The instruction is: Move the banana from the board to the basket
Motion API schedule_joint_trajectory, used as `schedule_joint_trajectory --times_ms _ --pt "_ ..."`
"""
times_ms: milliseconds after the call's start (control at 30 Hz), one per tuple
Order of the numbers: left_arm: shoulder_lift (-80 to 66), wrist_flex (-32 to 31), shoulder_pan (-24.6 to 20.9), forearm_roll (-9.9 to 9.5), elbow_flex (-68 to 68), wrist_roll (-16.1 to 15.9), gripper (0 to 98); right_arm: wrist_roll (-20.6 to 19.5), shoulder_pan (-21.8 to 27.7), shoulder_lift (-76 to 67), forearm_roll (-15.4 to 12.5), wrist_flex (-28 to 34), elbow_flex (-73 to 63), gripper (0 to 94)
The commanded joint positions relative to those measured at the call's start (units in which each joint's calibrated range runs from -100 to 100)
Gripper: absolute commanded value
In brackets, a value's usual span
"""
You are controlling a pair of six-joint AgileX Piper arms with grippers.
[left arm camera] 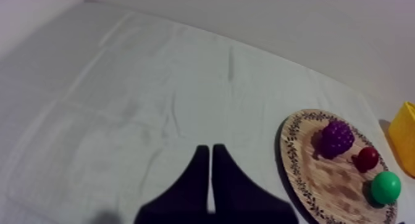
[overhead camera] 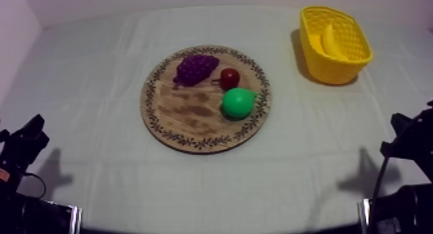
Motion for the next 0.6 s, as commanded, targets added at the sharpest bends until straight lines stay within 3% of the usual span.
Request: schedule_joint_trajectory --times_ms 0,100,167,400,567 --pt "-0.03 0.00 0.00 -0.02 0.03 0.00 0.1 -1.72 0.15 -0.42 0.61 -0.58 0.37 0.5" --pt "-0.03 0.00 0.00 -0.02 0.03 0.02 0.1 -4.23 0.24 -0.59 1.73 -2.65 1.47 0.5" --pt "-0.03 0.00 0.00 -0.02 0.03 0.03 0.1 -4.62 0.21 -0.63 3.18 -7.55 2.80 0.5" --pt "-0.03 0.00 0.00 -0.02 0.03 0.01 0.1 2.07 0.31 -0.68 4.67 -11.17 4.03 0.4" --pt "-0.03 0.00 0.00 -0.02 0.03 0.00 0.1 2.38 0.32 -0.68 4.79 -11.41 4.12 0.4"
